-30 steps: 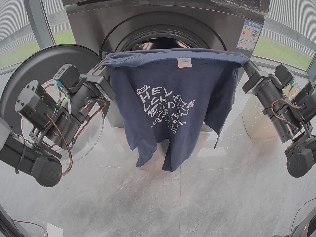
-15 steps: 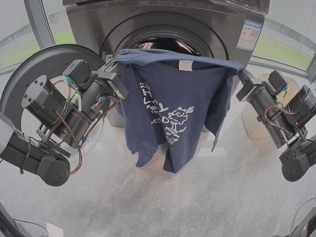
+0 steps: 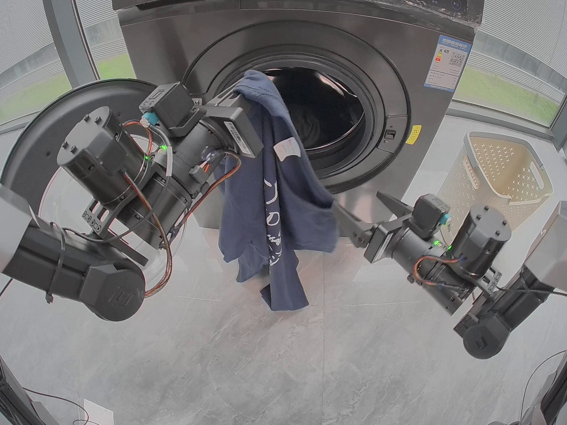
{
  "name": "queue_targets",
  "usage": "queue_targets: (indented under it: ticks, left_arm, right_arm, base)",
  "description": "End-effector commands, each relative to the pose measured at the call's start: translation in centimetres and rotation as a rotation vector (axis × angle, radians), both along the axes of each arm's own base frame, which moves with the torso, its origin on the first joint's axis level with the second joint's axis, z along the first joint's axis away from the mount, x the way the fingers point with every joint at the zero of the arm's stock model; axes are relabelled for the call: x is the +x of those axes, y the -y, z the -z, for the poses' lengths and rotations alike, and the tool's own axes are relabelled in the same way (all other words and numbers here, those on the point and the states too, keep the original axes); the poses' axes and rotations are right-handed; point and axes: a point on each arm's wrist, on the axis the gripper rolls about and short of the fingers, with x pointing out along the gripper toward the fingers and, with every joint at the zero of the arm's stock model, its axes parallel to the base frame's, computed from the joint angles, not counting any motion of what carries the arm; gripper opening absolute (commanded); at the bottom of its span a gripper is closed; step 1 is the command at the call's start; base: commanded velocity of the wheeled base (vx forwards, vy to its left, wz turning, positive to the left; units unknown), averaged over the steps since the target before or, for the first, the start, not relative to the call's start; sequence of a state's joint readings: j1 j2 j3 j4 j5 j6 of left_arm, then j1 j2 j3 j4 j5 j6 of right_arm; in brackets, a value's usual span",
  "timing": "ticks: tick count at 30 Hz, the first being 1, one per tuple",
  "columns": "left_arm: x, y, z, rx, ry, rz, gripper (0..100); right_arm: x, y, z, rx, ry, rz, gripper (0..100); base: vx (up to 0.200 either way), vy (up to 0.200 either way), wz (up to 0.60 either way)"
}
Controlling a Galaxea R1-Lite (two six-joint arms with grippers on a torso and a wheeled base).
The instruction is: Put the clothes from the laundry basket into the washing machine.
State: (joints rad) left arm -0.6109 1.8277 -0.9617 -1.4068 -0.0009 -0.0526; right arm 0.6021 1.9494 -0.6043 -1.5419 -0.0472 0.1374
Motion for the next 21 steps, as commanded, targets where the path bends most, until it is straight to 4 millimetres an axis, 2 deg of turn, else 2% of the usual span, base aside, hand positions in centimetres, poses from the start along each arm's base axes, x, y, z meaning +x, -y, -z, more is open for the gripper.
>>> queue_targets:
  ticks: [1, 6, 10, 13, 16, 21]
  left_arm:
    - [0.0, 0.4, 0.1, 0.001, 0.0, 0.009, 0]
    - [-0.1, 0.3, -0.1, -0.002, 0.005, 0.011, 0]
    - [-0.2, 0.3, -0.1, -0.002, 0.009, 0.016, 0]
    - [-0.7, 0.6, -0.2, 0.0, 0.014, 0.036, 0]
    - [-0.7, 0.6, -0.1, 0.001, 0.015, 0.037, 0]
    - [-1.0, 1.1, -0.1, 0.002, 0.013, 0.056, 0]
  right_arm:
    - [-0.2, -2.1, 3.8, -0.071, -0.1, -0.059, 100]
    - [-1.2, -2.7, 5.1, -0.104, -0.141, -0.091, 100]
    - [-0.5, -2.6, 5.3, -0.103, -0.14, -0.074, 100]
    - [1.1, -1.9, 5.8, -0.104, -0.142, -0.029, 100]
    - [2.1, -2.3, 6.4, -0.103, -0.136, -0.026, 100]
    - [2.8, -3.4, 6.6, -0.103, -0.113, -0.05, 100]
  base:
    - [0.0, 0.0, 0.0]
    - [0.0, 0.0, 0.0]
    - [0.0, 0.0, 0.0]
    - [0.0, 0.0, 0.0]
    - [0.0, 0.0, 0.0]
    - [0.0, 0.0, 0.0]
